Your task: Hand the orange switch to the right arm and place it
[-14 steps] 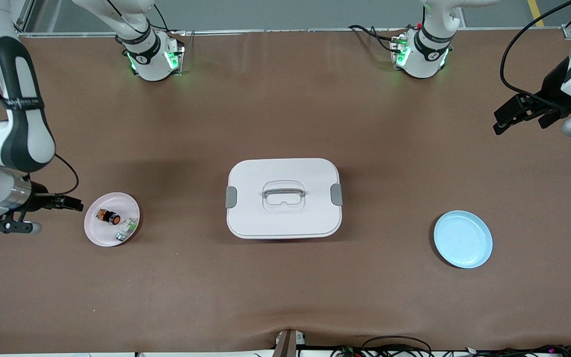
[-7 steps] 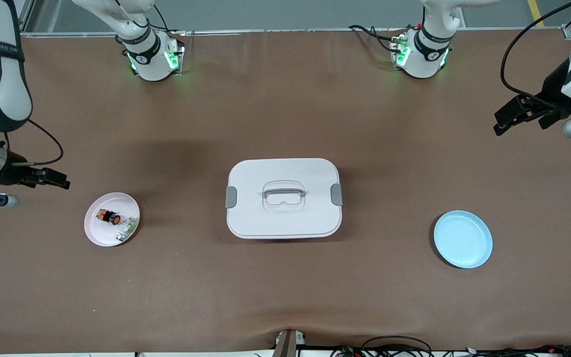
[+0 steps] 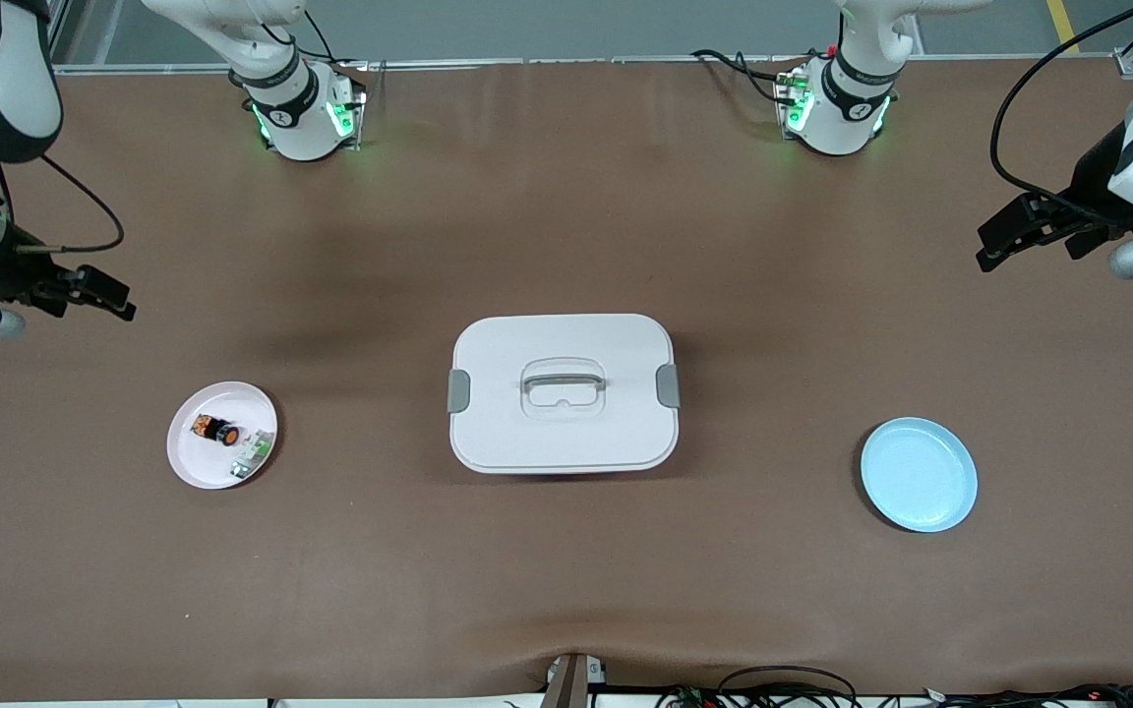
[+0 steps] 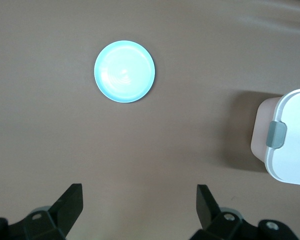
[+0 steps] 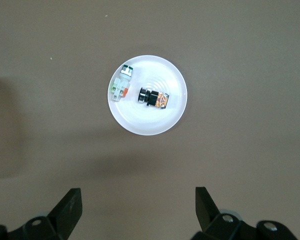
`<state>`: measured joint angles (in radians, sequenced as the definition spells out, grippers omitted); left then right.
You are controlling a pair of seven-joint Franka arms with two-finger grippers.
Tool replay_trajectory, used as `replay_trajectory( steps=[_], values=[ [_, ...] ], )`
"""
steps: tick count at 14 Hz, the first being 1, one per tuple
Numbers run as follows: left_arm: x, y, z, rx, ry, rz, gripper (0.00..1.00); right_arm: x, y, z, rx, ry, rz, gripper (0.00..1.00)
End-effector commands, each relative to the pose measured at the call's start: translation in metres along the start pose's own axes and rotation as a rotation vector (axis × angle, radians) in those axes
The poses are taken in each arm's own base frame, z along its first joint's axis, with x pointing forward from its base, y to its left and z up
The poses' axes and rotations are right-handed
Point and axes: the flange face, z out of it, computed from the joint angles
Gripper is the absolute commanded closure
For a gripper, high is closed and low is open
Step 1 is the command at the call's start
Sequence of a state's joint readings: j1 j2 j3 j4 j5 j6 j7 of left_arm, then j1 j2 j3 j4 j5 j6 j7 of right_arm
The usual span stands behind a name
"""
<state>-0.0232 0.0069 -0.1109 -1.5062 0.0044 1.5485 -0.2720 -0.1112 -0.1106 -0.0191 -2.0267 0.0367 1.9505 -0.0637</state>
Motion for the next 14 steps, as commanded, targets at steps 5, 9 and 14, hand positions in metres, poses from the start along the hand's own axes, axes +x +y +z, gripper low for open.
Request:
replay_trajectory(
  steps=[5,9,14],
  values=[
    [-0.002,0.002,-0.004,-0.002,-0.02,0.023,0.0,-0.031,-0.009,-0.033,-0.003,0.019,-0.008,0.0],
    [-0.004,-0.001,0.002,0.005,-0.043,0.096,0.0,-0.025,-0.019,-0.065,-0.004,0.035,-0.024,0.0],
    [-0.006,-0.001,0.0,0.004,-0.039,0.137,0.0,0.002,-0.017,-0.104,-0.003,-0.008,-0.014,0.0]
  ],
)
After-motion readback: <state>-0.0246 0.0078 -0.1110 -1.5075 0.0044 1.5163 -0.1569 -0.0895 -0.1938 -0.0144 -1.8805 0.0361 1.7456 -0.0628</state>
